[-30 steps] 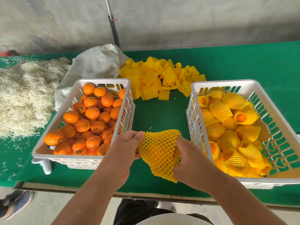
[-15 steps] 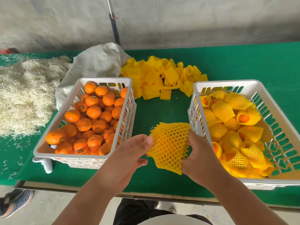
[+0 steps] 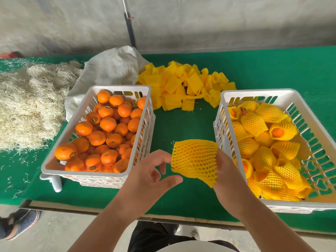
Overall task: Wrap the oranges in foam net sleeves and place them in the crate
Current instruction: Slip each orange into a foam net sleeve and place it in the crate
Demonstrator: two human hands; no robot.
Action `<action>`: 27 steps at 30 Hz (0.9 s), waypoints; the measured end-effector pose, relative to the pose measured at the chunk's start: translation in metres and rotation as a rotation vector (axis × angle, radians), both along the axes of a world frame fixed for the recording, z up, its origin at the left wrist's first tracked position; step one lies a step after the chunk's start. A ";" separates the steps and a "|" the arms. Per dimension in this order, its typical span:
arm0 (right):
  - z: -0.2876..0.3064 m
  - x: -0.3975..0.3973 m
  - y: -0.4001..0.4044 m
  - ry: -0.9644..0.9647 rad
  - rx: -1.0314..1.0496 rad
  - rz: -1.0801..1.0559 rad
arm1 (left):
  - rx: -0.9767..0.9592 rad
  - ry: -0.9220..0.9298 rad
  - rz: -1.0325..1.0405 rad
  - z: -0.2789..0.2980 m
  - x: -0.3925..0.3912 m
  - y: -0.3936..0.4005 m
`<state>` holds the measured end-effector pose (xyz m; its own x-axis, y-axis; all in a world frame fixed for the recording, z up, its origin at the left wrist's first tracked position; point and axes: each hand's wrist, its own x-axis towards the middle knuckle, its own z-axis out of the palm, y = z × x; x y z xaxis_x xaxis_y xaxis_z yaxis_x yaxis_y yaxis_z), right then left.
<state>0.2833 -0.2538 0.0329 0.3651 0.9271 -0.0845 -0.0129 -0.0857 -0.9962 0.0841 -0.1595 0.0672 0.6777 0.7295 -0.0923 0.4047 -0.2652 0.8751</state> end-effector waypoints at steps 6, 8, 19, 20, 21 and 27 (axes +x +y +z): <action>0.005 0.000 -0.001 0.124 0.005 0.052 | 0.099 0.066 -0.043 0.005 -0.001 -0.004; 0.012 0.006 -0.003 0.072 -0.023 0.097 | 0.110 0.096 -0.082 0.005 -0.004 -0.001; 0.018 0.040 -0.009 0.153 -0.137 0.386 | 0.107 0.008 -0.155 0.012 0.003 -0.008; 0.017 0.045 -0.011 0.276 -0.123 0.436 | 0.107 -0.010 -0.165 0.011 0.003 -0.008; 0.016 0.048 -0.012 0.368 -0.103 0.489 | 0.100 -0.024 -0.168 0.011 0.004 -0.008; 0.015 0.055 -0.013 0.230 -0.053 0.419 | 0.071 -0.084 -0.162 0.009 0.003 -0.005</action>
